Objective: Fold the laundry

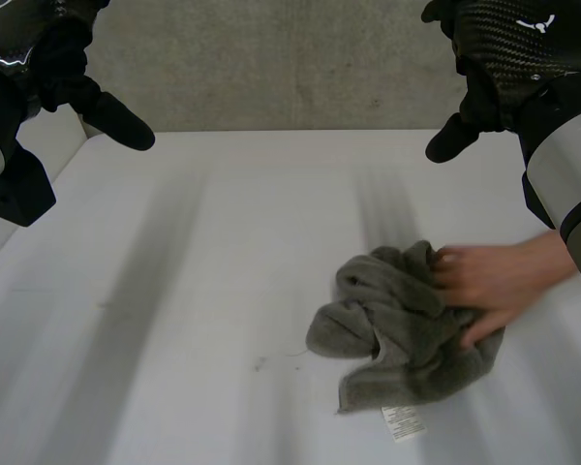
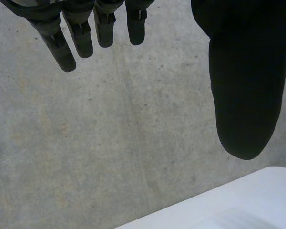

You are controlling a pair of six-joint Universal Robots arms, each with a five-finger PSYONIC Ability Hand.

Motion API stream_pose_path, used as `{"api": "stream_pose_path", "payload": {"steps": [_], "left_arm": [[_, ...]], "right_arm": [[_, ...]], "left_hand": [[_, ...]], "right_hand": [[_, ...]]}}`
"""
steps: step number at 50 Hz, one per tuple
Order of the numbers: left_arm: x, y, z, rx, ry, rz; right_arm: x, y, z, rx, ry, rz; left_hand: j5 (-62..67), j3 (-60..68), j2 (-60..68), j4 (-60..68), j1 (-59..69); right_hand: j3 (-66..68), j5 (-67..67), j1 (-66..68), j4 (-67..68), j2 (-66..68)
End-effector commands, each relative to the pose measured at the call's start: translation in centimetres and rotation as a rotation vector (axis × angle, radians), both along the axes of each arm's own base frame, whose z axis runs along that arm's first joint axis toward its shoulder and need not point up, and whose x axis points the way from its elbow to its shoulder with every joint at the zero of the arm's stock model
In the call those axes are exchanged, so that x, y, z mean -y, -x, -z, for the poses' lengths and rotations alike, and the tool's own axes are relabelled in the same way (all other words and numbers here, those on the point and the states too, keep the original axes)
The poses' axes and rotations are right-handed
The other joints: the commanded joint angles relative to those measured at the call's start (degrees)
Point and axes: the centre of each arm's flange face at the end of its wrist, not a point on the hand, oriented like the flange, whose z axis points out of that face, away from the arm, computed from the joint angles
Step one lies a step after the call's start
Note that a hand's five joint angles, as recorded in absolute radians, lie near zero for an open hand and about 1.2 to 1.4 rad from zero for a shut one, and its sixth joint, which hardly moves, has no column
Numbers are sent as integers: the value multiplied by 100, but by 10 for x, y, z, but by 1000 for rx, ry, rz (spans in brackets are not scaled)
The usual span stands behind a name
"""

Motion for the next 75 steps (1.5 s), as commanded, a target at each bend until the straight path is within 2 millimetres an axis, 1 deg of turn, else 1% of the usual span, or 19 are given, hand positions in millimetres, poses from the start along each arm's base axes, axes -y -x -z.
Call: {"api": "stream_pose_path", "payload": {"steps": [1, 9, 15, 20, 21, 33, 36, 37, 38, 39, 40, 41, 45, 47, 48, 50, 55, 63, 75], "left_arm": [[-3, -1, -2, -4, 8, 3], [-5, 2, 2, -2, 8, 15], [-1, 6, 12, 5, -9, 24], [9, 12, 26, 26, -55, 28], [13, 13, 31, 32, -69, 26], [33, 22, 56, 61, -132, 23], [39, 25, 65, 65, -137, 23], [42, 27, 70, 67, -142, 23], [42, 27, 70, 67, -142, 23], [45, 28, 75, 70, -148, 26], [47, 30, 80, 74, -158, 26], [47, 30, 80, 75, -158, 26], [53, 34, 100, 98, -211, 32], [54, 37, 108, 106, -231, 38], [55, 40, 116, 117, -253, 44], [58, 42, 126, 124, -275, 47], [62, 51, 150, 140, -324, 67], [50, 74, 177, 103, -425, 242], [61, 88, 207, -44, -491, 290]], "right_arm": [[-2, -3, 0, -9, 4, -32], [-1, -4, 0, -21, 12, -40], [7, -13, 15, -195, 32, -33], [15, -19, 43, -411, -11, -27], [20, -22, 59, -476, -66, -40], [48, -39, 162, -657, -344, -103], [56, -43, 195, -694, -398, -118], [56, -43, 195, -694, -398, -118], [59, -44, 201, -694, -400, -118], [61, -45, 201, -684, -384, -115], [61, -45, 201, -684, -384, -115], [65, -47, 195, -657, -351, -106], [70, -50, 164, -572, -248, -82], [64, -46, 122, -449, -140, -58], [64, -46, 122, -448, -140, -58], [58, -43, 94, -305, -79, -71], [42, -43, 65, -168, -20, -162], [21, -49, 65, -153, -36, -314], [-17, -58, 67, -151, -185, -584]], "left_hand": [[-183, 45, 60, 45, -27], [-183, 45, 60, 45, -27], [-183, 45, 60, 45, -27], [-183, 45, 60, 45, -27], [-183, 45, 60, 45, -27], [-183, 45, 60, 45, -27], [-183, 45, 60, 45, -27], [-183, 45, 60, 45, -27], [-183, 45, 60, 45, -27], [-183, 45, 60, 45, -27], [-183, 45, 60, 45, -27], [-183, 45, 60, 45, -27], [-183, 45, 60, 45, -27], [-183, 45, 60, 45, -27], [-183, 45, 60, 45, -27], [-183, 45, 60, 45, -27], [-183, 45, 60, 45, -27], [-183, 45, 60, 45, -27], [-183, 45, 60, 45, -27]], "right_hand": [[-219, -298, -257, -354, -355], [-219, -298, -257, -354, -355], [-219, -298, -257, -354, -355], [-219, -298, -257, -354, -355], [-219, -298, -257, -354, -355], [-219, -298, -257, -354, -355], [1615, 1536, 1577, 1480, 1478], [1623, 1544, 1585, 1488, 1486], [2822, 2743, 2784, 2687, 2685], [4816, 4737, 4778, 4681, 4679], [4836, 4757, 4797, 4701, 4699], [6762, 6683, 6723, 6627, 6625], [6781, 6702, 6743, 6646, 6645], [6781, 6702, 6743, 6646, 6645], [6781, 6702, 6743, 6646, 6645], [6781, 6702, 6743, 6646, 6645], [6781, 6702, 6743, 6646, 6645], [6781, 6702, 6743, 6646, 6645], [6781, 6702, 6743, 6646, 6645]]}}
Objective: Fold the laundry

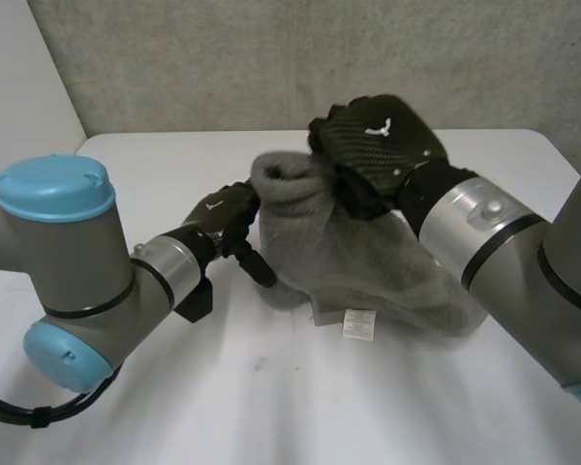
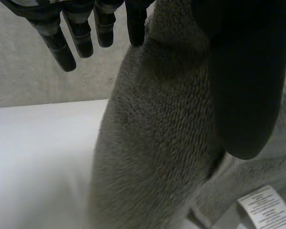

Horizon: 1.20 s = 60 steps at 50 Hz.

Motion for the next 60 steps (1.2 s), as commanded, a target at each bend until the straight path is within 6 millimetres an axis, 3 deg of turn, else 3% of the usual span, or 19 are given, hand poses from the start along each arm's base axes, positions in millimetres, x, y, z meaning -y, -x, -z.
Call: {"api": "stream_pose_path", "payload": {"steps": [1, 3, 5, 6, 8, 16, 20, 25, 30, 35, 37, 41, 48, 50, 51, 52, 54, 57, 60], "left_arm": [[8, 7, 21, -85, -63, 0], [5, 9, 26, -93, -89, 19], [-5, 18, 30, -110, -127, 86], [-6, 18, 30, -110, -127, 87], [-10, 18, 28, -108, -124, 94], [-8, -6, 12, -71, -56, -123], [-17, -12, 15, -42, -56, -144], [-23, -15, 13, -6, -18, -130], [-7, -4, -21, -32, 120, -131], [8, -9, -88, -161, 279, -295], [4, -15, -102, -199, 300, -355], [-11, -20, -107, -226, 293, -402], [-64, -20, -37, -70, 131, -318], [-74, -21, -19, -28, 93, -298], [-83, -20, 0, 23, 51, -277], [-83, -20, 0, 24, 51, -276], [-94, -18, 32, 108, -21, -234], [-95, -18, 39, 136, -43, -226], [-97, -21, 41, 167, -65, -222]], "right_arm": [[-29, -8, 0, 8, -161, -218], [-28, -8, -1, 21, -174, -228], [-25, -8, -1, 30, -178, -225], [-23, -8, -1, 30, -181, -224], [-21, -9, -1, 27, -181, -224], [5, -3, 19, -50, -209, -169], [26, 9, 34, -143, -229, -109], [31, 8, 37, -219, -241, -123], [53, -6, 7, -156, -38, -119], [75, -17, -39, -35, 194, -81], [75, -25, -59, 30, 291, -98], [74, -32, -61, 57, 320, -119], [73, -36, -9, -10, 183, -166], [69, -35, 34, -78, 45, -185], [69, -35, 34, -78, 44, -185], [66, -33, 57, -120, -36, -186], [65, -31, 75, -164, -97, -182], [63, -27, 95, -239, -166, -159], [68, -14, 96, -287, -195, -65]], "left_hand": [[-185, 45, 60, 46, -28], [-130, 100, 115, 101, 27], [1706, 1936, 1951, 1936, 1863], [1720, 1950, 1965, 1951, 1878], [6795, 7025, 7040, 7026, 6952], [6815, 7045, 7060, 7046, 6972], [6815, 7045, 7060, 7046, 6972], [6815, 7045, 7060, 7046, 6972], [6815, 7045, 7060, 7046, 6972], [6815, 7045, 7060, 7046, 6972], [6815, 7045, 7060, 7046, 6972], [6815, 7045, 7060, 7046, 6972], [6815, 7045, 7060, 7046, 6972], [6815, 7045, 7060, 7046, 6972], [5901, 6131, 6146, 6132, 6059], [5892, 6122, 6137, 6123, 6049], [2979, 3209, 3224, 3210, 3136], [1637, 1866, 1882, 1867, 1794], [610, 840, 855, 841, 768]], "right_hand": [[1242, 1532, 2693, 1187, 1278], [1242, 1532, 2693, 1187, 1278], [1242, 1532, 2693, 1187, 1278], [1242, 1532, 2693, 1187, 1278], [1242, 1532, 2693, 1187, 1278], [1242, 1532, 2693, 1187, 1278], [1242, 1532, 2693, 1187, 1278], [1242, 1532, 2693, 1187, 1278], [1242, 1532, 2693, 1187, 1278], [1242, 1532, 2693, 1187, 1278], [1242, 1532, 2693, 1187, 1278], [1242, 1532, 2693, 1187, 1278], [845, 1135, 2296, 789, 881], [-3718, -3428, -2267, -3774, -3682], [-3747, -3457, -2296, -3803, -3711], [-5758, -5468, -4307, -5813, -5722], [-5758, -5468, -4307, -5813, -5722], [-5758, -5468, -4307, -5813, -5722], [-5758, -5468, -4307, -5813, -5722]]}}
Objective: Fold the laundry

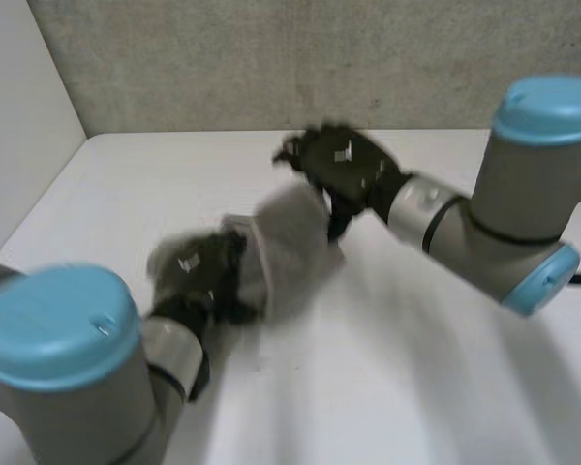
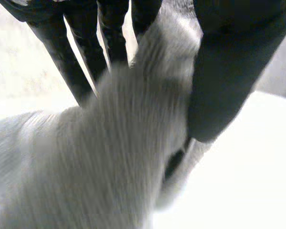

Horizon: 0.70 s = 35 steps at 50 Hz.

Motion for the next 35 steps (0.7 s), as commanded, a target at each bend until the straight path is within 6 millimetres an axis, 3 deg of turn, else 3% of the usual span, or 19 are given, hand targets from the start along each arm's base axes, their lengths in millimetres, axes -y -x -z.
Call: {"api": "stream_pose_path", "payload": {"steps": [1, 5, 9, 10, 17, 25, 29, 35], "left_arm": [[-7, -4, 21, 91, -95, 22], [5, -13, 7, 82, -89, -22], [25, -29, -19, 36, -35, -103], [29, -33, -28, 24, -11, -112], [40, -41, -48, 34, 61, -35], [44, -32, -41, 41, 29, 163], [56, -19, -22, 39, -28, 243], [73, -5, -10, 53, -31, 305]], "right_arm": [[2, 23, 26, -161, -119, 173], [1, 37, 18, -148, -159, 290], [-1, 69, 1, -40, -245, 463], [-1, 69, 1, -39, -245, 464], [-26, 95, -1, 101, -410, 562], [-65, 106, 11, 122, -525, 577], [-74, 109, 19, 105, -550, 584], [-82, 110, 34, 82, -605, 593]], "left_hand": [[-2095, -2132, -2072, -2121, -2040], [-2381, -2419, -2359, -2408, -2327], [-2382, -2419, -2359, -2408, -2327], [-2365, -2402, -2342, -2392, -2310], [-2331, -2368, -2308, -2358, -2276], [-2264, -2301, -2241, -2291, -2209], [-2264, -2301, -2241, -2291, -2209], [-2264, -2301, -2241, -2291, -2209]], "right_hand": [[-227, -364, -231, -351, -339], [-227, -364, -231, -351, -339], [-227, -364, -231, -351, -339], [-227, -364, -231, -351, -339], [-227, -364, -231, -351, -339], [-227, -364, -231, -351, -339], [-227, -364, -231, -351, -339], [-227, -364, -231, -351, -339]]}}
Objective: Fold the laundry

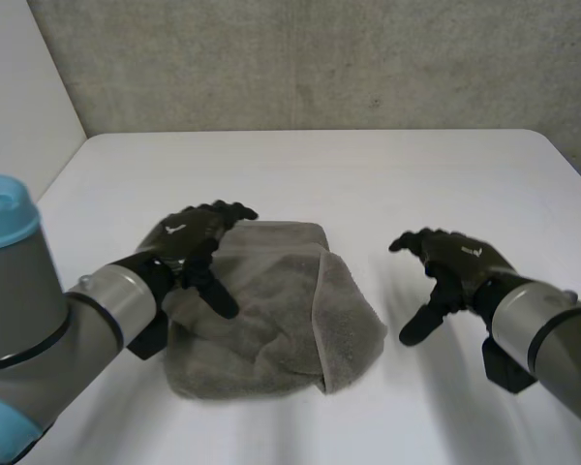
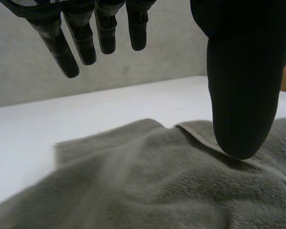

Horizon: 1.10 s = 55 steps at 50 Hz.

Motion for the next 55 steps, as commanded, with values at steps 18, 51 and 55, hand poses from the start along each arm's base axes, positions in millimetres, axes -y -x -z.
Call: {"api": "stream_pose_path", "payload": {"steps": [18, 51, 55], "left_arm": [[34, 71, 65, 161, 177, 510], [40, 107, 47, 186, 448, 514], [47, 97, 31, 214, 499, 460]], "right_arm": [[-9, 13, 9, -35, 37, 92], [-3, 23, 21, -28, 28, 87], [-1, 23, 22, -29, 7, 83]], "left_hand": [[402, 393, 412, 406, 353], [6641, 6632, 6651, 6645, 6592], [6641, 6632, 6651, 6645, 6592]], "right_hand": [[-222, -329, -231, -351, -339], [-222, -329, -231, -351, -339], [-222, -329, -231, -351, -339]]}}
